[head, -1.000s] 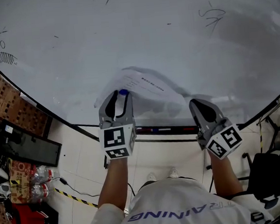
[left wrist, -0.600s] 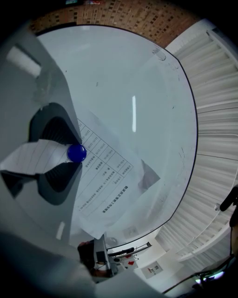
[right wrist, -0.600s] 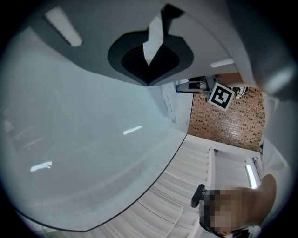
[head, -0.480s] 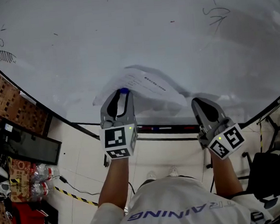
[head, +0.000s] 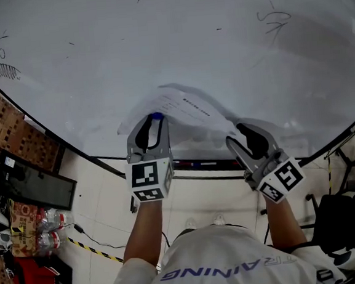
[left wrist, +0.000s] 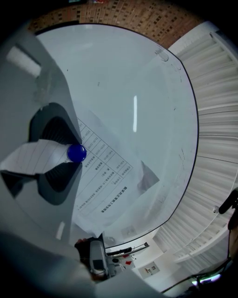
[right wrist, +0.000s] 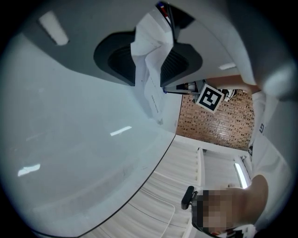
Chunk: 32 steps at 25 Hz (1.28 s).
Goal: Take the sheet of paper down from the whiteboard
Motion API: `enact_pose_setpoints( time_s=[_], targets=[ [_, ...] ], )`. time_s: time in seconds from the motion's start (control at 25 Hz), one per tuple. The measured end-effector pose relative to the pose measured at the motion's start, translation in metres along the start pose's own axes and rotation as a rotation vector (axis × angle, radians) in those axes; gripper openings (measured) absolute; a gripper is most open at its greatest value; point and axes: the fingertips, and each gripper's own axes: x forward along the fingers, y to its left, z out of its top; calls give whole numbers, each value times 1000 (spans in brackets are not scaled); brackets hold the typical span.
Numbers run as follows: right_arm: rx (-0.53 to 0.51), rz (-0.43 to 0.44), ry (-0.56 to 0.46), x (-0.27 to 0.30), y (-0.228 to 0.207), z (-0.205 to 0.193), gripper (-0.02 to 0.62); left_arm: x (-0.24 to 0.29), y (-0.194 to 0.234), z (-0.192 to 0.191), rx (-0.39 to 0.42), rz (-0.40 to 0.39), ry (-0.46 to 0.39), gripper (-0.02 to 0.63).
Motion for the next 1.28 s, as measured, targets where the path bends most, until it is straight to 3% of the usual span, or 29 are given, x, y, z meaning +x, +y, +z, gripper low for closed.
enact_pose_setpoints(
  time_s=[0.2, 0.44, 0.84, 1.28],
  targets=[
    [-11, -2, 12, 7, -1, 0, 134, 0, 0, 0, 3, -6, 2, 130],
    [-4, -61, 29, 7, -12, -3, 8, 0, 0, -1, -5, -17, 0, 130],
    [-35, -63, 38, 3, -10, 0, 8, -3, 0, 0, -28, -39, -10, 129],
    [-19, -137, 106, -34, -25, -17, 8, -50, 6, -31, -51, -25, 34, 129]
  ],
)
